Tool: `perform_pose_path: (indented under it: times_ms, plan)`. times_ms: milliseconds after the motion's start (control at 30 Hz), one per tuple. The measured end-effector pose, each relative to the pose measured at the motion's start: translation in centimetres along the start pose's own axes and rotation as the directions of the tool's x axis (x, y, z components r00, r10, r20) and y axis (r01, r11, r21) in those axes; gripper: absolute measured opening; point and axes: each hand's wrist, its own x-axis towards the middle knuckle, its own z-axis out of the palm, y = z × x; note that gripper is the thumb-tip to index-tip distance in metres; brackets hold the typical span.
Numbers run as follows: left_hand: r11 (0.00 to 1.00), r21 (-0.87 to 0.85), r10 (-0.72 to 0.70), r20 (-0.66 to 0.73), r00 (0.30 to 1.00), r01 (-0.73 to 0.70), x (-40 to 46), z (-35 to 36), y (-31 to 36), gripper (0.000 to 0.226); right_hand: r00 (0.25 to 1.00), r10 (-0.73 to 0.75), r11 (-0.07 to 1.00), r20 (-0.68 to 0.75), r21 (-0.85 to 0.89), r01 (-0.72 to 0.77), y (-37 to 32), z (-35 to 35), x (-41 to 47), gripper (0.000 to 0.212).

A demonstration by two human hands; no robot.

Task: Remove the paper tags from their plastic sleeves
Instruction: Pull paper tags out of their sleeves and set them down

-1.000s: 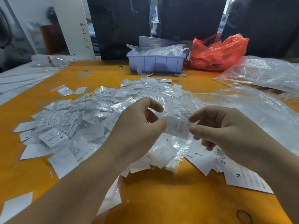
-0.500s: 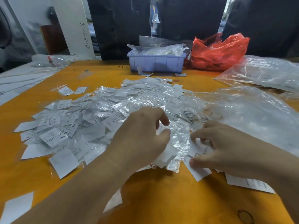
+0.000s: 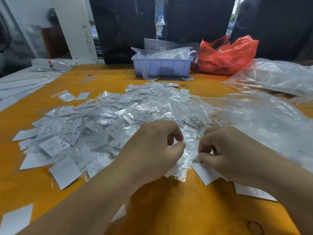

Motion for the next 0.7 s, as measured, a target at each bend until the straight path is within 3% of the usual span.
perform_pose_path:
  times_ms: [67,167,300,367,433,500,533,633,700]
  plan:
    - [1.0,-0.02,0.011,-0.006,1.0,-0.011,0.0,0.0,0.0,0.005,0.997,-0.038,0.998,-0.069,0.055,0.041,-0.3,-0.3,-0.1,0.022]
    - [0.998,-0.064,0.027,-0.021,0.999,-0.028,-0.1,-0.1,0.0,0.009,0.98,-0.004,0.948,-0.2,0.312,0.068,-0.6,-1.2,-0.3,0.016]
    - [0.994,-0.083,0.067,0.015,0.998,-0.065,-0.2,0.1,0.4,0.035,0.985,0.125,0.685,-0.122,0.728,0.003,-0.7,-2.2,0.0,0.013]
    - [0.992,-0.111,0.062,0.022,0.998,-0.059,-0.2,0.2,0.5,0.041,0.987,0.149,0.537,-0.06,0.843,-0.03,-0.7,-2.3,0.0,0.011]
    - [0.967,-0.254,0.042,0.039,0.998,-0.031,-0.1,0.1,0.6,0.031,0.989,0.149,0.476,-0.025,0.878,-0.05,-0.7,-2.4,0.0,0.01]
    - [0.926,-0.377,0.043,0.06,0.997,-0.018,-0.1,-0.1,0.6,0.011,0.991,0.136,0.491,0.002,0.868,-0.069,-0.8,-2.4,-0.1,0.017]
    - [0.916,-0.401,0.043,0.06,0.997,-0.015,0.0,-0.1,0.6,0.006,0.991,0.135,0.548,-0.018,0.835,-0.06,-0.9,-2.4,-0.2,0.012]
    - [0.915,-0.403,0.046,0.055,0.997,-0.02,-0.2,0.0,0.5,0.007,0.944,0.166,0.852,-0.285,0.524,0.008,-0.6,-2.7,-0.5,0.012]
    - [0.938,-0.34,0.077,0.032,0.996,-0.062,-0.3,0.0,0.7,0.012,0.879,0.189,0.948,-0.437,0.314,-0.048,0.3,-3.2,-0.6,0.013]
